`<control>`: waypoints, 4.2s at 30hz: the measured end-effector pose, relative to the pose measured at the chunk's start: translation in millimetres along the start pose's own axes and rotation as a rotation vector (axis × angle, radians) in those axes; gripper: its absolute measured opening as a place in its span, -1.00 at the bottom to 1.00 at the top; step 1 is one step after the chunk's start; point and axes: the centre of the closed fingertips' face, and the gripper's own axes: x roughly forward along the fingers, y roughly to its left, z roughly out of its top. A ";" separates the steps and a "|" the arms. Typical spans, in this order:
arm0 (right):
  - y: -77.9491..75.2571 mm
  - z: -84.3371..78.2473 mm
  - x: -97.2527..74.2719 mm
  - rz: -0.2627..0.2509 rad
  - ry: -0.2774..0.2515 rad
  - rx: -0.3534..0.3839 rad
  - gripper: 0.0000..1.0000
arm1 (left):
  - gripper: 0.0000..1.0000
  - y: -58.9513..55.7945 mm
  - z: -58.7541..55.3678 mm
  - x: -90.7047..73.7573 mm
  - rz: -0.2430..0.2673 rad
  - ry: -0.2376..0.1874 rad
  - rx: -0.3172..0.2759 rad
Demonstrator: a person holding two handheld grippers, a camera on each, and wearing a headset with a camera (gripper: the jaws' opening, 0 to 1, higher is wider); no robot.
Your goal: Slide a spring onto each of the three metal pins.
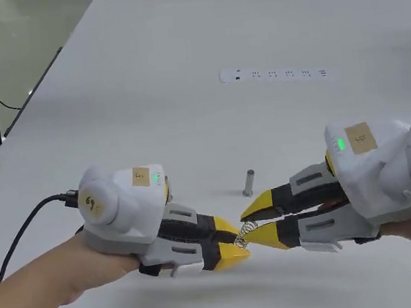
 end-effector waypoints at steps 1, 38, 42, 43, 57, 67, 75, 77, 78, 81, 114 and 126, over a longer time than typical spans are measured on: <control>0.3 -0.4 1.3 0.000 0.006 -0.008 -0.85 | -0.95 0.2 -0.6 0.8 0.002 0.006 0.005; -4.5 5.5 3.1 -0.065 0.000 -0.098 -0.86 | -0.77 9.1 3.7 -2.3 0.060 -0.006 -0.017; -5.9 4.6 2.7 -0.071 0.004 -0.098 -0.86 | -0.73 10.2 2.9 -3.2 0.066 -0.004 -0.021; -6.1 4.4 2.5 -0.071 0.004 -0.097 -0.86 | -0.72 10.5 2.2 -3.7 0.068 -0.002 -0.024; -13.0 0.5 0.6 -0.098 0.016 -0.096 -0.86 | -0.53 19.3 -11.1 -20.9 0.109 0.021 -0.053; -16.8 -1.7 0.7 -0.115 0.027 -0.105 -0.85 | -0.34 23.0 -18.9 -32.9 0.133 0.030 -0.069; -19.8 -5.3 0.0 -0.129 0.034 -0.103 -0.85 | -0.19 26.8 -19.5 -43.2 0.161 0.025 -0.085; -20.2 -5.6 0.1 -0.131 0.035 -0.103 -0.85 | -0.19 28.2 -20.7 -46.2 0.169 0.027 -0.087; -20.7 -6.2 0.1 -0.134 0.038 -0.106 -0.85 | -0.18 28.8 -22.1 -48.0 0.174 0.030 -0.088; -21.6 -7.0 -0.1 -0.139 0.041 -0.106 -0.85 | -0.12 29.8 -26.5 -52.6 0.184 0.042 -0.090; -40.3 -20.1 -6.4 -0.215 0.064 -0.086 -0.85 | 0.96 58.3 -50.3 -103.2 0.374 0.027 -0.174; -55.3 -30.5 -7.1 -0.244 0.078 -0.060 -0.85 | 0.96 60.5 -51.7 -107.8 0.389 0.021 -0.183</control>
